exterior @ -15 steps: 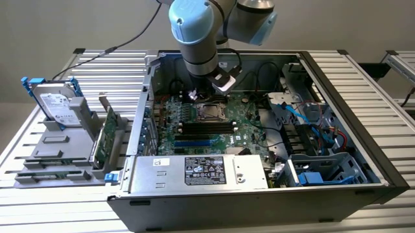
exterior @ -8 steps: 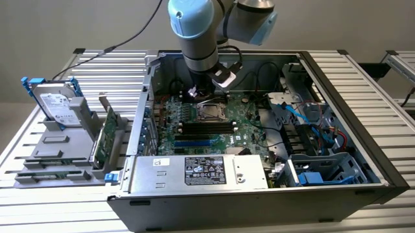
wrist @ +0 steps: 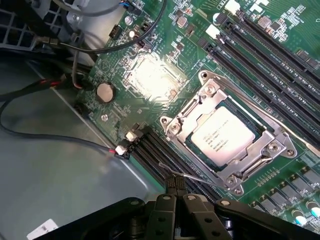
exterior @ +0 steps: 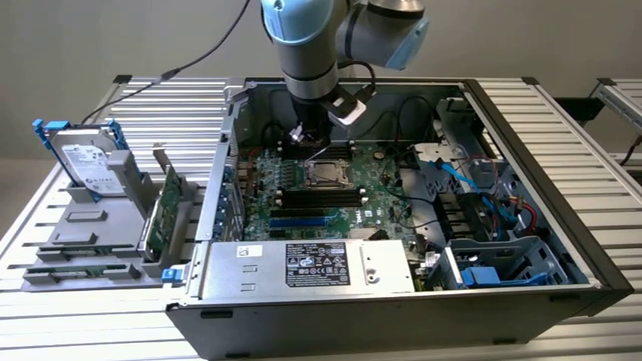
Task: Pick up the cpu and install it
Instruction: 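Install the first cpu locking lever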
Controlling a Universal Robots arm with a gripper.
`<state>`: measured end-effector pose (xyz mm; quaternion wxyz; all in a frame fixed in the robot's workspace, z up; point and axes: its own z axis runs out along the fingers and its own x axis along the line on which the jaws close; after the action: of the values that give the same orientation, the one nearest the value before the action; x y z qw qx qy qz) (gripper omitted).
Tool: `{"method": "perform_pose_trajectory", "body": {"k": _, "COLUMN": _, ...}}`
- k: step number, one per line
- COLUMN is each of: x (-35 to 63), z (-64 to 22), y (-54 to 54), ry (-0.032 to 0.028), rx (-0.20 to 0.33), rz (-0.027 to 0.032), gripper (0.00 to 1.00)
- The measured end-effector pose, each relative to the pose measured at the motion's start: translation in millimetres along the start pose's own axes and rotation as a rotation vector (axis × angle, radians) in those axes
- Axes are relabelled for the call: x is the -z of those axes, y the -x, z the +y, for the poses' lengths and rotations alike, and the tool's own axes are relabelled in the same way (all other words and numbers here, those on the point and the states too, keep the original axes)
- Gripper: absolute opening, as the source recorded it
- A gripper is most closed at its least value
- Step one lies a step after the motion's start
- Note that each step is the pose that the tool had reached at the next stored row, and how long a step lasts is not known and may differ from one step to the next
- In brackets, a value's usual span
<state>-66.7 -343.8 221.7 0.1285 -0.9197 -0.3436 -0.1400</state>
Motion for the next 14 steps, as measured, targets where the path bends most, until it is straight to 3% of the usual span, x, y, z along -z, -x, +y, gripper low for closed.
{"method": "perform_pose_trajectory", "body": {"k": 4, "x": 6.2, "z": -3.6, "y": -3.0, "ry": -0.0075, "rx": 0.009, "rz": -0.0059, "gripper": 0.11}}
{"method": "perform_pose_trajectory", "body": {"k": 9, "x": 11.1, "z": -7.8, "y": -2.3, "ry": -0.0135, "rx": 0.023, "rz": -0.0085, "gripper": 0.11}}
{"method": "perform_pose_trajectory", "body": {"k": 14, "x": 14.8, "z": -20.5, "y": 11.8, "ry": -0.0136, "rx": 0.024, "rz": -0.0086, "gripper": 0.11}}
